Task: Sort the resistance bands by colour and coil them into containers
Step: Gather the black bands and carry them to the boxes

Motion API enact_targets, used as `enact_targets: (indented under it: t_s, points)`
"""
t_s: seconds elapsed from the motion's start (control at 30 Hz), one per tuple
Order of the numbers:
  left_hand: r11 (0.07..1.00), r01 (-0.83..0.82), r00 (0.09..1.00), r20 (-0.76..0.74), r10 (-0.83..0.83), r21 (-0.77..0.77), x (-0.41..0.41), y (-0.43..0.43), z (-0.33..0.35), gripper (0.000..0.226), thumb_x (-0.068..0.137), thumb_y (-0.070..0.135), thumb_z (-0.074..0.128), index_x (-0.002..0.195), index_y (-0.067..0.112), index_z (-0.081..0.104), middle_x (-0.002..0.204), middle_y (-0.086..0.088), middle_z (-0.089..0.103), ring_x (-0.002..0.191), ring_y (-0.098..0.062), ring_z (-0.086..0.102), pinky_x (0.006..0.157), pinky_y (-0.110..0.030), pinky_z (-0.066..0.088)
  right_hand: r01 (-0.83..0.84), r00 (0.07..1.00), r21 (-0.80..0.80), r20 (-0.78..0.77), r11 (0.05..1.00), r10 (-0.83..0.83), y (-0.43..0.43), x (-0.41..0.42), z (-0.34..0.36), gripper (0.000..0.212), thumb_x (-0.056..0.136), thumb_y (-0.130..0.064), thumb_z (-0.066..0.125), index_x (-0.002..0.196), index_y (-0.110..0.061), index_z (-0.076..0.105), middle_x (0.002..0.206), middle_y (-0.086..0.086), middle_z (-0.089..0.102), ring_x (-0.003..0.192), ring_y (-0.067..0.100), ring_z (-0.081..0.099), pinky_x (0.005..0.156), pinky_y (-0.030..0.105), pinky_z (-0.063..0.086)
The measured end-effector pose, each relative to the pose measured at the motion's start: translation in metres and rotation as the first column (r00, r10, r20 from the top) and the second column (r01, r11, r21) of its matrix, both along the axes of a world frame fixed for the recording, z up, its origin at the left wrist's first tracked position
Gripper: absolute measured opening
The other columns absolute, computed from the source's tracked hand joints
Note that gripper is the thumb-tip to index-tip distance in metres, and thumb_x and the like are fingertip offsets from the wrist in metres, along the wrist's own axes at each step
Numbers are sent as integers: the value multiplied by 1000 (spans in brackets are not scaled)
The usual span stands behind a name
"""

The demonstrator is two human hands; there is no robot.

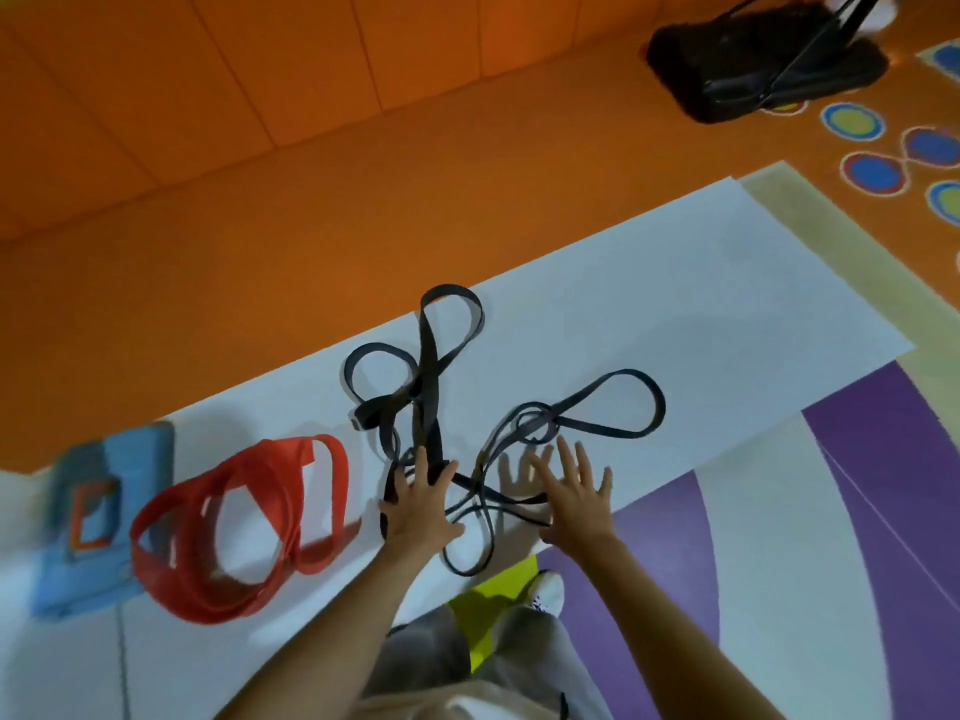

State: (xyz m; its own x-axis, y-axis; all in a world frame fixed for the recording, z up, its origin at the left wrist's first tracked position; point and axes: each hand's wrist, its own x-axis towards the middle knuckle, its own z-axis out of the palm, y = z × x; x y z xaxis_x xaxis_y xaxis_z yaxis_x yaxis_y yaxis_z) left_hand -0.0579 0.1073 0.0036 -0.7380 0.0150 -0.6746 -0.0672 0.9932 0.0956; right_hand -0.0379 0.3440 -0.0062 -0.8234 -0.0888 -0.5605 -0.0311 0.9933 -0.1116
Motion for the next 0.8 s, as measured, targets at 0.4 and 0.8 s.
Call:
enact_targets:
  t_s: [0.4,0.8]
  points:
    - [999,-47,977,-208,42,-15,1,-3,-29,49,98,32,71,142,36,50,171,-12,18,151,-36,35,116,-51,44,-197,980,56,32,979,195,33,-100,-30,113,83,-66,77,167,-39,6,176,11,-9,161,44,-13,122,75,-3]
    - [984,-23,703,-697,144,179,-50,-3,8,31,78,36,81,108,34,70,107,8,68,107,-20,56,89,-41,31,-123,979,-109,-177,986,103,29,-148,-28,46,100,-23,66,145,-18,57,124,7,71,132,33,58,120,59,25]
